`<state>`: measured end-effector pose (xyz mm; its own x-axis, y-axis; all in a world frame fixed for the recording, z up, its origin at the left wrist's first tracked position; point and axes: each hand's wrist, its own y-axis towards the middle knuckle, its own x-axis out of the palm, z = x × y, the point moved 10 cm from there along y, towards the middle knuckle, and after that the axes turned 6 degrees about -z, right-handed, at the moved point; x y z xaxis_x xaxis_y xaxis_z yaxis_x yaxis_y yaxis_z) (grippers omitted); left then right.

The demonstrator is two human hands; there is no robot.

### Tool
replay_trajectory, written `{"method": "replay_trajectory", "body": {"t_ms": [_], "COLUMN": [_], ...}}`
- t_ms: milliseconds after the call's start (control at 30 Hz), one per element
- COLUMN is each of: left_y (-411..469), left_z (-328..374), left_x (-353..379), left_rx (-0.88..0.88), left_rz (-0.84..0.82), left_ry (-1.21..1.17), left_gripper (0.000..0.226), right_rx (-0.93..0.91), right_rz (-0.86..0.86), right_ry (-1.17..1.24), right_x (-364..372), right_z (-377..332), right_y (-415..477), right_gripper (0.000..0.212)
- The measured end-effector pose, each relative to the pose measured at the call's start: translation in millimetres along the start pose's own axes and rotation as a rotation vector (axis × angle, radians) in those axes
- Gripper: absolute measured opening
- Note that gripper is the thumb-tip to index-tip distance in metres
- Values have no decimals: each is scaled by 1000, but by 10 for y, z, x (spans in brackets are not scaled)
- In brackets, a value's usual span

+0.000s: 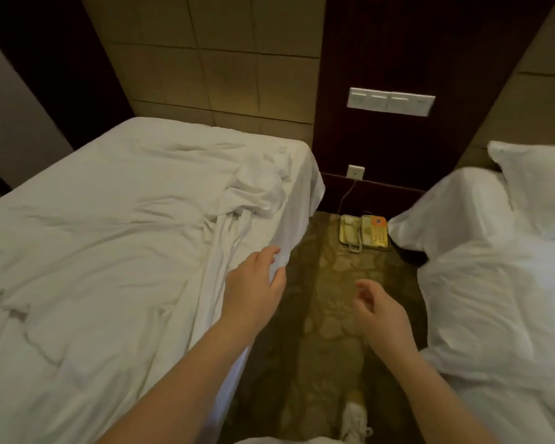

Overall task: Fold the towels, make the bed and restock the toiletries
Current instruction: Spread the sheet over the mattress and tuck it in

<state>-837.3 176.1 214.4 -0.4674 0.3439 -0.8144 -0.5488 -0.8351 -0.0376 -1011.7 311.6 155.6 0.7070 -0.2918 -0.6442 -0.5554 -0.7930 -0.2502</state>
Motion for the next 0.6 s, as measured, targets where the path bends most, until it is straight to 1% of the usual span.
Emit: {"method": "replay_trajectory", "body": {"t_ms": [67, 133, 200, 300, 400, 500, 600], "left_y": [492, 918, 1196, 1563, 2141, 3137, 4218], "left_z": [-49, -159, -356, -807, -1272, -1664, -1839], "left_x": [80, 64, 12, -30, 73, 362, 601], "left_rx": [-109, -206, -322, -497, -614, -659, -658], "left_rz": [24, 67, 99, 149, 200, 170, 90], "left_ry": [-55, -135, -162, -177, -205, -246, -242], "left_gripper": [38, 36, 36, 36, 39, 45, 56], "right_rx": [-48, -118, -176, -272, -324, -262, -101], "right_rz": [-16, -30, -73, -174, -239, -281, -369], "right_ry": [-11, -4, 13, 41, -7, -36, -40], "right_x": [-179, -311, -333, -200, 91, 463, 822], "right_z": [-134, -456, -848, -1426, -1754, -1710, -1382], "right_y": [729, 1425, 2001, 2886, 3886, 5000, 5937], "right_gripper": [38, 35, 31, 29, 30, 30, 31]}}
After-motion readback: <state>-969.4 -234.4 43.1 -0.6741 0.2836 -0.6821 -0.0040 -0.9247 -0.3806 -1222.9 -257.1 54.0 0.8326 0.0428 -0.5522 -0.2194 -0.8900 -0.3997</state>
